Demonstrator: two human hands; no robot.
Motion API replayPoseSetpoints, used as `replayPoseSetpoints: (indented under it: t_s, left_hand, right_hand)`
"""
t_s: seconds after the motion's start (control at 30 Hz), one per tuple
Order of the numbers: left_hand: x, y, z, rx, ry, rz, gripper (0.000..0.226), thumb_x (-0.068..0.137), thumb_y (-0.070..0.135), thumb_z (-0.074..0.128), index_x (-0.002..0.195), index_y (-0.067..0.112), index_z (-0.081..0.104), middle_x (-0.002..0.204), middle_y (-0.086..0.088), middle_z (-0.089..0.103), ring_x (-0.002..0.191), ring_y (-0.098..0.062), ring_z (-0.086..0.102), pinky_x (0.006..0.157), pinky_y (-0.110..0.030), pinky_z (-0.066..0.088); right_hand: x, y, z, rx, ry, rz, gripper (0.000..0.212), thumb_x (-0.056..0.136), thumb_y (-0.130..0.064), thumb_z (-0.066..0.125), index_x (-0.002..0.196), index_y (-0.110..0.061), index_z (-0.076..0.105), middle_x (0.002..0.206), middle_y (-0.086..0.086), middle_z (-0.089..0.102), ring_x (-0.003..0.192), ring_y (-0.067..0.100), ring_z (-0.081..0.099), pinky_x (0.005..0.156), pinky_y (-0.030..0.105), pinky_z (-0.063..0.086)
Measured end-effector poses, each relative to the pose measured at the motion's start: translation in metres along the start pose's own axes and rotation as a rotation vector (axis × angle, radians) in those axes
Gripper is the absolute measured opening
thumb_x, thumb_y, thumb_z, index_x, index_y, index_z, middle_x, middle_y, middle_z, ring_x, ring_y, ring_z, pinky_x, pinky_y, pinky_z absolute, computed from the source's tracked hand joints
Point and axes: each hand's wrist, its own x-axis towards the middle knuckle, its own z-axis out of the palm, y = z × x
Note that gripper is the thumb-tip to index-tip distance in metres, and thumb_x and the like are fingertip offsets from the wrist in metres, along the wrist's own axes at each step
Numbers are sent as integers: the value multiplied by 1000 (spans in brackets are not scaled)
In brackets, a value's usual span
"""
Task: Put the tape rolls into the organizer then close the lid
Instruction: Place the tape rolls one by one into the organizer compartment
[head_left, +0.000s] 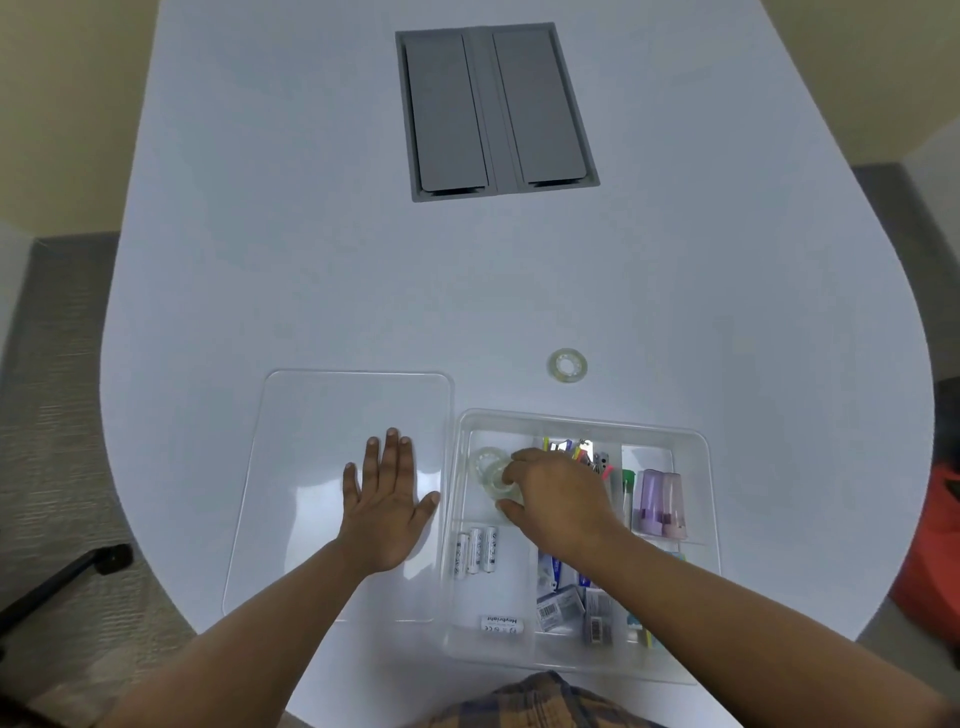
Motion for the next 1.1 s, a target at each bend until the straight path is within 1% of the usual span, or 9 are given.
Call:
replayPoseSetpoints:
  t_s: [0.17, 0.27, 0.43, 0.5, 0.63, 0.7, 0.9, 1.0, 1.1]
  left_hand:
    - [1, -1, 1, -8, -4, 0, 84, 79, 73, -8, 139, 21, -32, 150, 4, -38, 134, -15, -42, 112, -46, -18]
    - [0, -1, 1, -15, -14, 0, 86, 75, 76, -13, 138, 22, -35, 149, 6, -40, 133, -14, -43, 111, -45, -20]
    - [-1, 1, -3, -35, -31, -4, 91, 71, 77, -18, 139, 19, -32, 149, 4, -38, 134, -17, -40, 112, -45, -18]
    - [1, 1, -6, -36, -62, -4, 93, 71, 80, -13, 137, 18, -34, 147, 3, -41, 134, -18, -42, 111, -46, -19]
    - [6, -4, -12, -9, -188, 24, 108, 80, 77, 29, 129, 16, -45, 140, 3, -53, 128, -20, -50, 111, -52, -20]
    - [8, -5, -13, -9, -211, 31, 110, 82, 74, 36, 128, 16, -46, 139, 3, -53, 125, -20, -52, 111, -53, -20]
    - [5, -4, -15, -21, -217, 44, 108, 82, 75, 33, 130, 19, -47, 137, 4, -56, 126, -20, -52, 106, -49, -26]
    - [5, -5, -13, -25, -208, 44, 108, 81, 75, 33, 132, 19, -45, 139, 3, -55, 128, -20, -51, 106, -49, -26]
    - [6, -6, -12, -28, -207, 46, 110, 79, 78, 32, 131, 22, -46, 137, 5, -57, 127, -18, -52, 105, -49, -27]
  right_hand:
    - [7, 2, -14, 173, 120, 36, 27, 85, -43, 61, 107, -29, 65, 114, -12, 66, 97, 15, 64, 76, 31, 51]
    - [25, 14, -36, 224, 234, 122, 22, 85, -41, 63, 103, -29, 66, 108, -8, 69, 94, 17, 64, 76, 27, 47]
    - [73, 51, -67, 261, 327, 306, 22, 84, -35, 63, 103, -25, 67, 108, -3, 69, 97, 23, 65, 82, 34, 52]
    - [89, 66, -72, 184, 270, 352, 31, 83, -34, 64, 112, -24, 64, 115, 1, 64, 101, 26, 62, 80, 33, 48]
    - [110, 86, -70, 30, 64, 411, 62, 80, -40, 68, 135, -23, 46, 130, 6, 50, 117, 29, 53, 88, 39, 47]
    - [116, 90, -67, -3, -11, 429, 72, 77, -43, 72, 138, -25, 41, 133, 6, 48, 120, 30, 51, 88, 41, 47]
    - [115, 90, -61, -14, 34, 406, 60, 76, -36, 72, 130, -23, 50, 123, 5, 52, 111, 28, 54, 79, 34, 44]
    - [106, 76, -69, 152, 170, 351, 57, 76, -35, 72, 127, -22, 52, 119, 5, 56, 104, 26, 59, 82, 35, 50]
    - [81, 48, -77, 351, 329, 168, 57, 74, -34, 76, 125, -26, 52, 116, -4, 58, 89, 11, 62, 76, 27, 49]
